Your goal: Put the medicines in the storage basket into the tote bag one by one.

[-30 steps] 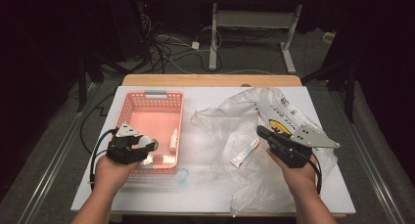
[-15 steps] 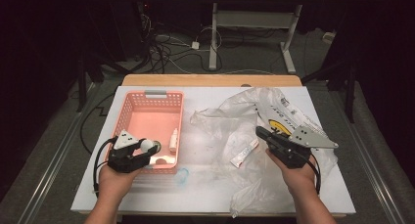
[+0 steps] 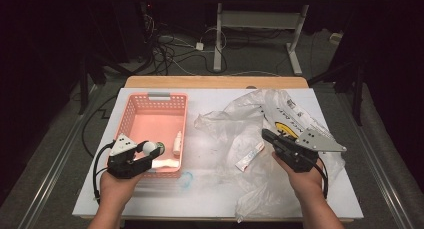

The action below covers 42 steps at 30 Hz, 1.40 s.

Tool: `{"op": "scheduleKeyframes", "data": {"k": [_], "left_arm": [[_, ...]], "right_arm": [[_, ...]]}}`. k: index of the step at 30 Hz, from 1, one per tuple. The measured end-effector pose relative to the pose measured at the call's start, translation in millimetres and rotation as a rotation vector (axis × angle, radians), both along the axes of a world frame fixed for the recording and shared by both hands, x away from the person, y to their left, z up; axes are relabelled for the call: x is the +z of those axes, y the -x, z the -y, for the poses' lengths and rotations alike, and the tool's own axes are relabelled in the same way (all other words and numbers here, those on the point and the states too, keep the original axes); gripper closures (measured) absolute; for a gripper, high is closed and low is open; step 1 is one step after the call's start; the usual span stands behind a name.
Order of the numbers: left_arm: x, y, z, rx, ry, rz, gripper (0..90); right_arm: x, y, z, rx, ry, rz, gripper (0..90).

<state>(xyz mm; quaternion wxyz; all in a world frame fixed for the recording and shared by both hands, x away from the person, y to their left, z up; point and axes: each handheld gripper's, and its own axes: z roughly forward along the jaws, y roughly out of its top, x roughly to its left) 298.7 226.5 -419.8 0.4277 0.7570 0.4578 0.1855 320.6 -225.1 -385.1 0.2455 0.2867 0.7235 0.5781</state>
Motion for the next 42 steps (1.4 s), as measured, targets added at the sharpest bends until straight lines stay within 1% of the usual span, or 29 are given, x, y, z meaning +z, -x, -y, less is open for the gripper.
{"op": "scheduleKeyframes", "data": {"k": [9,18,26,30,42], "left_arm": [[10.1,4.8,12.2,-0.037,0.028,0.039,49.3],[17.4,10.1,23.1,-0.080,0.054,0.062,49.3],[22.1,14.4,34.9,-0.130,0.074,0.075,49.3],[22.7,16.3,41.7,-0.153,0.077,0.075,49.3],[17.5,16.9,64.0,-0.208,0.057,0.062,49.2]], "right_arm": [[0.5,0.1,0.6,0.000,-0.001,0.002,90.0],[0.4,0.4,-0.4,0.002,-0.003,-0.002,90.0],[0.6,0.4,-0.7,0.004,-0.003,0.001,90.0],[0.8,0.5,-0.7,0.004,-0.002,0.003,90.0],[0.1,0.3,-2.1,0.010,0.004,0.005,90.0]]}}
